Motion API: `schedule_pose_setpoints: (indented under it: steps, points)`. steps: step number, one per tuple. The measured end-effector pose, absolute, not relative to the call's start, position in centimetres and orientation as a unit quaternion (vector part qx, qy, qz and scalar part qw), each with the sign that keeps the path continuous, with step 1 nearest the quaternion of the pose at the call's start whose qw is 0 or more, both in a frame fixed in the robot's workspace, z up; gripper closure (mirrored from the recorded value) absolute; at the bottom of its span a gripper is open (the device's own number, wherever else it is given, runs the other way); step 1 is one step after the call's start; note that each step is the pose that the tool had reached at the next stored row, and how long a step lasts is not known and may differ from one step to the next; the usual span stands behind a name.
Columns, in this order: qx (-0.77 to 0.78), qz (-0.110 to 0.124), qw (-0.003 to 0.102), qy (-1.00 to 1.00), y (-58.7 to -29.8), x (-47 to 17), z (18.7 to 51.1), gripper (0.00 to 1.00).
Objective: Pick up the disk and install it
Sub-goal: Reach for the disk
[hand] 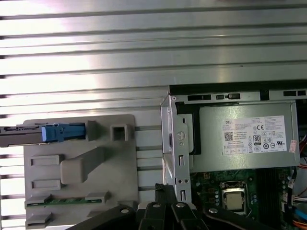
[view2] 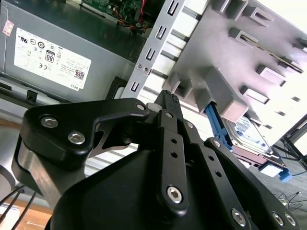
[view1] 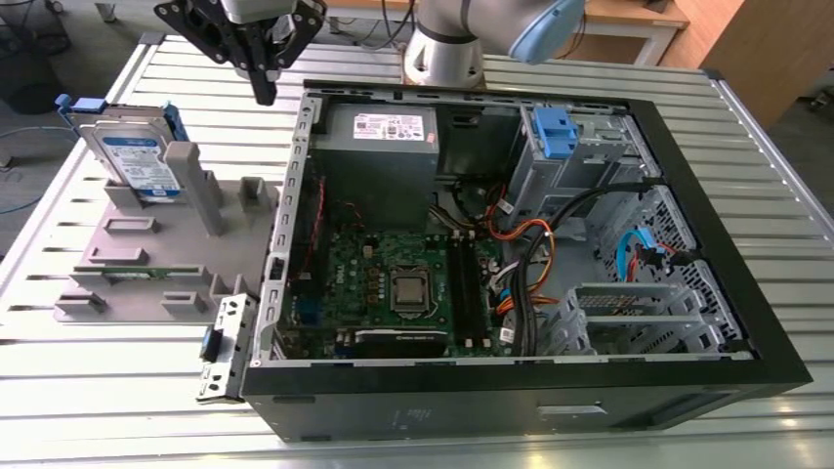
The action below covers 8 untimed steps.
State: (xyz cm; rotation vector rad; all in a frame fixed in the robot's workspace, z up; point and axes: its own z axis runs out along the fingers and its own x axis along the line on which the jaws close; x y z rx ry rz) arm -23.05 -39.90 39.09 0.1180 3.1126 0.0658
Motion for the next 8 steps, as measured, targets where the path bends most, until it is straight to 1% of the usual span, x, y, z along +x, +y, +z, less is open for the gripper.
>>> schedule_pose_setpoints:
  steps: [8]
  points:
    - [0.038,0.021,0.013,0.999,-39.89,-23.62,39.07,0.89]
